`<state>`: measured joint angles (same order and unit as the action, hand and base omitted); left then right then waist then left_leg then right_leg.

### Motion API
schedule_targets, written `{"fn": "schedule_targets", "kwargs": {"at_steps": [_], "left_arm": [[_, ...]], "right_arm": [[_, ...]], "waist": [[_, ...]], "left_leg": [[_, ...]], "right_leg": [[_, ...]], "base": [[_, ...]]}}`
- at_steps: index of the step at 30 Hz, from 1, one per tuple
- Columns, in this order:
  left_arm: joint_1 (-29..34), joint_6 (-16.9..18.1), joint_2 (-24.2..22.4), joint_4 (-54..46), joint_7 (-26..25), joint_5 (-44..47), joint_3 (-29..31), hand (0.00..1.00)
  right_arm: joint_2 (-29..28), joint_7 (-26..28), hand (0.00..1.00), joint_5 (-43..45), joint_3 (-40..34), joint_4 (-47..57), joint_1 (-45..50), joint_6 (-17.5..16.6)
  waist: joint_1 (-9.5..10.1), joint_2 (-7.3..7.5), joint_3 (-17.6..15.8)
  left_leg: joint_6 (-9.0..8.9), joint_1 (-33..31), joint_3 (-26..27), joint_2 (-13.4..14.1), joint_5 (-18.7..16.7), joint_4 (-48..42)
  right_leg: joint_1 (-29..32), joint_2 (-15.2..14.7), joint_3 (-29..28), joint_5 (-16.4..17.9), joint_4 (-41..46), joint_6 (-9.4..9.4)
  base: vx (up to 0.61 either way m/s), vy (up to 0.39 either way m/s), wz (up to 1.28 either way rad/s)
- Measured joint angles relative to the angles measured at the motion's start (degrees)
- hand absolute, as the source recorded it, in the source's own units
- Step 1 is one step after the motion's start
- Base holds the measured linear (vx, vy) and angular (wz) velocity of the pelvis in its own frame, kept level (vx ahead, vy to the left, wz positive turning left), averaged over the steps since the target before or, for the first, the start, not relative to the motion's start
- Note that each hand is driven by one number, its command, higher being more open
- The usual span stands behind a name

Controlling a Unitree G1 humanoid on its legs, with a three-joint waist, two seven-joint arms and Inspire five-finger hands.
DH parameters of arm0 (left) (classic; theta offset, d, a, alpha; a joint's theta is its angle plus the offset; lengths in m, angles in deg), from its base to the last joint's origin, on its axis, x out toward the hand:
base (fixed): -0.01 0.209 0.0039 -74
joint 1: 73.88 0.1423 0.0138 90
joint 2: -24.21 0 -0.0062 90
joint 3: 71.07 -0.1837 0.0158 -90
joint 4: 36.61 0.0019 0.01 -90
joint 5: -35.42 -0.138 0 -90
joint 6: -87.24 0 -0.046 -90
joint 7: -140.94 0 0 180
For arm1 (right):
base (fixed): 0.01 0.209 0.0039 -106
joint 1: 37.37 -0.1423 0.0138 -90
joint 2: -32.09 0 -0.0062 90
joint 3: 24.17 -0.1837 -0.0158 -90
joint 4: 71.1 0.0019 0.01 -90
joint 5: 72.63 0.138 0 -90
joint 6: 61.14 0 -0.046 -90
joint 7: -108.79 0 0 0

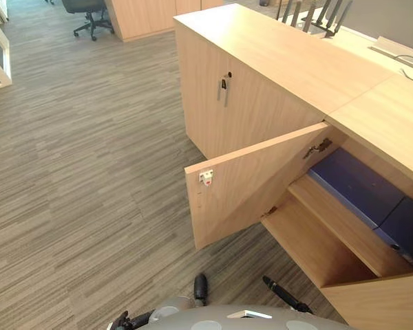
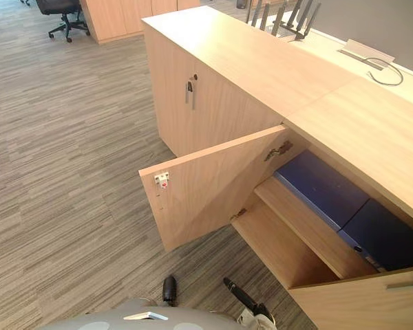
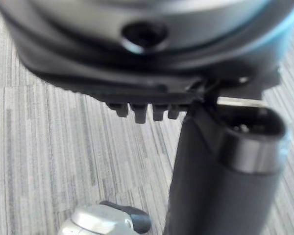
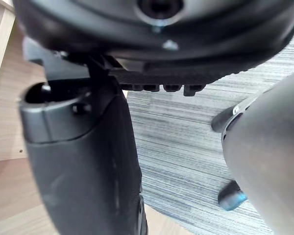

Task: Walk over to the cabinet, pick up the folder, carry it to the office cabinet, place the folder inside the office cabinet, then close the office cabinet door

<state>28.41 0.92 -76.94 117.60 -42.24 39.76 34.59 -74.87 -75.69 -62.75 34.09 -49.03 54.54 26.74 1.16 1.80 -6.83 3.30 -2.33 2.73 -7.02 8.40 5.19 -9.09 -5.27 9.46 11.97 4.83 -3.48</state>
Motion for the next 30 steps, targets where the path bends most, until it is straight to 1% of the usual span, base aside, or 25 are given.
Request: {"fn": "schedule_targets", "kwargs": {"at_steps": [6, 10, 12, 14, 15, 17, 18, 20, 21, 22, 23, 24, 25, 26, 27, 28, 29, 30], "left_arm": [[-0.63, 0.03, 0.21, 0.45, 0.00, -0.14, -0.12, 1.00], [-0.63, 0.04, 0.17, 0.30, -0.01, -0.20, -0.11, 1.00], [-0.63, 0.04, 0.17, 0.02, -0.02, -0.19, -0.11, 1.00], [-0.59, 0.02, 0.17, -0.16, -0.04, 0.03, 0.01, 1.00], [-0.55, 0.02, 0.15, -0.25, -0.04, 0.04, 0.31, 1.00], [-0.31, 0.01, -0.05, -0.37, -0.05, 0.04, 1.08, 1.00], [-0.04, 0.00, -0.04, -0.40, -0.21, 0.02, 1.22, 1.00], [0.11, 0.01, -0.10, -0.77, -0.19, -0.17, 1.68, 1.00], [0.08, -0.02, -0.31, -1.17, -0.21, -0.26, 1.74, 1.00], [0.03, -0.03, -0.54, -1.46, -0.21, -0.28, 2.11, 1.00], [-0.48, -0.13, -0.58, -1.80, -0.03, -0.41, 2.95, 1.00], [-0.38, -0.17, 0.56, -1.71, -0.03, -0.41, 3.68, 1.00], [-0.50, 0.02, 0.51, -1.55, -0.54, -0.42, 4.79, 1.00], [-0.32, 0.06, -0.48, -1.54, -0.59, -0.43, 5.02, 1.00], [-0.65, -0.07, -1.26, -0.92, -0.62, -0.43, 4.76, 1.00], [-0.60, 0.11, -1.55, -0.74, -0.45, -0.50, 3.26, 1.00], [-0.63, 0.13, -1.47, -0.74, -0.47, -0.52, 2.54, 1.00], [-0.75, 0.15, -1.26, -0.76, -0.40, -0.58, 1.63, 1.00]], "right_arm": [[0.04, 0.06, 1.00, -0.29, 1.13, -0.08, -0.49, -0.01], [0.12, 0.01, 1.00, -0.41, 2.00, 0.24, -0.46, 0.03], [0.18, -0.02, 1.00, -0.41, 1.98, 0.29, -0.56, 0.06], [0.18, -0.18, 1.00, -0.43, 1.74, 0.24, -0.62, 0.17], [0.20, -0.31, 1.00, -0.45, 1.01, 0.17, -0.78, 0.21], [0.18, -0.58, 1.00, -0.45, 0.44, 0.06, -1.28, 0.28], [0.09, -0.56, 1.00, -0.44, 0.22, -0.10, -1.62, 0.33], [0.10, -0.56, 1.00, -0.43, -0.36, -0.11, -1.78, 0.32], [0.12, -0.56, 1.00, -0.43, -1.15, -0.12, -1.68, 0.32], [0.14, -0.56, 1.00, -0.43, -1.59, -0.13, -1.57, 0.33], [-0.03, -0.55, 1.00, -0.41, -2.22, -0.22, -1.26, 0.39], [-1.17, -0.51, 1.00, -0.40, -2.51, -1.03, -0.97, 0.29], [-1.10, -0.58, 1.00, -0.40, -3.67, -0.94, -0.69, 0.22], [-0.66, -0.57, 1.00, 0.19, -4.76, -0.79, -0.65, 0.40], [0.48, -0.76, 1.00, -0.06, -5.71, -0.63, -0.49, 0.47], [0.84, -0.88, 1.00, -0.01, -6.12, -0.87, -0.26, 0.53], [0.97, -0.83, 1.00, -0.04, -6.10, -0.95, -0.26, 0.50], [0.93, -0.78, 1.00, -0.08, -5.92, -0.96, -0.46, 0.40]], "waist": [[0.07, 0.15, -1.21], [0.11, 0.05, -1.31], [0.11, 0.15, -1.37], [0.23, 0.80, -1.90], [0.25, 0.48, -1.80], [0.34, 0.68, -2.03], [0.33, 0.71, -2.03], [0.23, 0.54, -2.03], [-0.08, 0.21, -2.08], [-0.20, -0.07, -2.13], [-0.64, 0.25, -1.39], [-1.30, 3.76, -0.56], [-1.27, 1.95, -0.36], [-1.34, 0.49, -0.36], [-1.62, -0.97, -0.05], [-1.75, -1.47, 0.15], [-1.86, -1.88, 0.31], [-2.50, -2.72, 0.62]], "left_leg": [[0.02, 0.95, -0.14, -0.24, -0.13, 0.01], [-0.07, 0.40, -1.65, -0.72, 0.07, -0.01], [0.18, -0.33, -2.42, -1.23, -0.10, -0.05], [0.64, -0.82, -0.24, -1.35, -0.61, -0.24], [0.72, -1.03, 1.62, -1.33, -1.22, -0.26], [0.64, -1.13, 3.38, -1.42, -1.58, -0.26], [0.42, -1.10, 3.48, -1.62, -1.41, -0.28], [0.54, -1.14, 3.17, -2.02, -1.48, -0.26], [1.25, -1.28, 2.87, -2.28, -2.09, -0.06], [1.39, -1.45, 3.08, -2.33, -2.63, -0.03], [-0.78, -2.57, 6.23, -2.89, -6.38, -0.03], [1.08, -4.58, 11.12, -3.05, -9.77, -5.82], [4.73, -7.47, 14.82, 2.15, -12.30, -17.81], [0.98, -7.46, 12.86, 3.87, -14.76, -19.06], [0.94, -6.43, 10.78, 3.27, -14.85, -17.95], [1.21, -3.91, 10.07, 2.81, -12.66, -13.65], [1.27, -2.80, 9.65, 2.77, -11.27, -11.13], [1.09, -1.95, 8.39, 2.80, -8.70, -6.90]], "right_leg": [[-1.05, -0.18, 0.25, -0.03, -0.06, -0.13], [-1.15, -0.37, 2.46, 0.39, -0.02, -0.50], [-0.98, -0.62, 4.09, 0.85, -0.01, -0.39], [-1.08, -1.31, 5.87, 0.81, 0.07, -0.64], [-1.08, -1.75, 6.58, 0.77, 0.30, -1.00], [-0.92, -2.33, 6.95, 0.88, 1.01, -1.12], [-0.56, -2.48, 6.95, 1.02, 1.72, -1.23], [0.10, -2.69, 6.96, 1.64, 2.97, -0.98], [0.12, -2.82, 6.98, 1.84, 2.95, -0.69], [0.09, -2.85, 7.01, 1.83, 2.76, -0.68], [-0.18, -3.67, 8.05, 0.86, 0.18, -1.10], [-0.32, -6.78, 9.58, -0.69, -2.12, -2.67], [-0.01, -6.45, 10.81, -0.99, -0.45, -3.05], [0.04, -5.46, 10.98, -0.92, 0.53, -3.09], [0.20, -5.29, 10.76, -1.04, 1.96, -2.67], [1.30, -5.48, 10.67, -1.76, 4.45, -1.69], [2.36, -5.44, 10.62, -1.81, 5.54, -1.42], [4.07, -4.96, 10.37, -1.53, 5.61, -1.11]], "base": [[0.01, -0.036, 0.02], [-0.02, -0.035, 0.21], [-0.01, -0.036, 0.43], [0.02, -0.008, 0.44], [0.03, -0.003, 0.31], [0.06, -0.001, 0.10], [0.07, -0.003, -0.07], [0.05, -0.013, 0.01], [0.02, -0.021, 0.12], [0.01, -0.006, 0.12], [0.01, 0.033, 0.16], [0.06, 0.006, 0.15], [0.09, -0.022, 0.12], [0.07, -0.004, 0.05], [0.06, 0.094, 0.17], [0.04, 0.121, 0.24], [0.02, 0.079, 0.35], [-0.03, -0.001, 0.41]]}}
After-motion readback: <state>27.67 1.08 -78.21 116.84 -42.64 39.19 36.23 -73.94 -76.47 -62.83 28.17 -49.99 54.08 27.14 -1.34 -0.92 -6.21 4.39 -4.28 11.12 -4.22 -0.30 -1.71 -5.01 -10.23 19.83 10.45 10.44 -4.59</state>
